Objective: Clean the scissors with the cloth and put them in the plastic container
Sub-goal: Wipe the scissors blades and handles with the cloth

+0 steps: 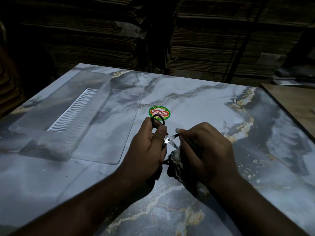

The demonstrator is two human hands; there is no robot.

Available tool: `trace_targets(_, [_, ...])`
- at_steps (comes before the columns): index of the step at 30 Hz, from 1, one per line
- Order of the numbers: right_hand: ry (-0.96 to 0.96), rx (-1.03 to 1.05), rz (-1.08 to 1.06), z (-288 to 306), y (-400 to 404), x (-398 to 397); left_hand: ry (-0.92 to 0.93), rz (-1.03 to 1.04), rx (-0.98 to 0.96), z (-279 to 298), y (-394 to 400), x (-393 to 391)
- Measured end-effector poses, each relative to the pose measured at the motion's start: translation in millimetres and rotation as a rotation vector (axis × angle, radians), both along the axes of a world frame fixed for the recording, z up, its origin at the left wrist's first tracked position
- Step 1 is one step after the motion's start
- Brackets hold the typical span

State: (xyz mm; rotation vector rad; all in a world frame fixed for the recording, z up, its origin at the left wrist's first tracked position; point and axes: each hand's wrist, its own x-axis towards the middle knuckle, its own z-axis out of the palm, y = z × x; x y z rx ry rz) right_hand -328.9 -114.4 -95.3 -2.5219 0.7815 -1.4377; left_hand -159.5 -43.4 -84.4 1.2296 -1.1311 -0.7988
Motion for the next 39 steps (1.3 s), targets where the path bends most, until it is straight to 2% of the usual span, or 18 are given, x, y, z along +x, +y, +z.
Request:
trace_targets(5, [0.051,-0.026,0.080,-4.7,5.9,7.2,0.115,0.006,0.023,-1.6,0.6,-3.5])
trace_targets(12, [-0.002,0.017,-0.048,-0.4,-3.1,-5.2,0.301,0.001,0.047,2.8,1.4,-5.7])
trace_targets(14, [-0.039,-0.026,-0.059,3.1,0.5,-8.8,0.248,0.022,0.033,4.3,-0.2,-3.8])
trace_targets(17, [0.026,-0.098,0.009,2.4,5.4,-3.3,0.126,0.025,0.022,4.9,-0.7,-1.8])
trace_targets(20, [0.073,-0.052,0.044,-1.4,5.8,4.4,0.177,-0.009,0.033,3.8,3.4,-3.0])
trace_targets(24, [0.051,0.016,-0.072,-2.3,-5.3,-3.2,0.265,-0.009,0.033,6.1,5.7,-4.9])
trace_targets(27, [-0.020,0.115,-0.130,-1.2,-11.6,-11.9,0.266,0.006,0.037,8.2,7.0,-8.5])
trace_targets(30, [-0.134,0.106,-0.120,5.0,-5.5,-12.6,0.283,0.027,0.027,6.3,5.4,-7.7])
trace_targets(34, [0.037,-0.010,0.025,4.1,6.5,0.7,0.171,0.036,0.035,4.4,2.1,-3.4])
trace_targets(36, [0.068,-0.004,0.070,0.9,5.4,3.2,0.219,0.005,0.051,4.0,3.3,-4.4])
trace_targets(39, [0.062,0.020,-0.016,0.0,0.5,1.0,0.302,-0.022,0.078,5.6,4.5,-5.4])
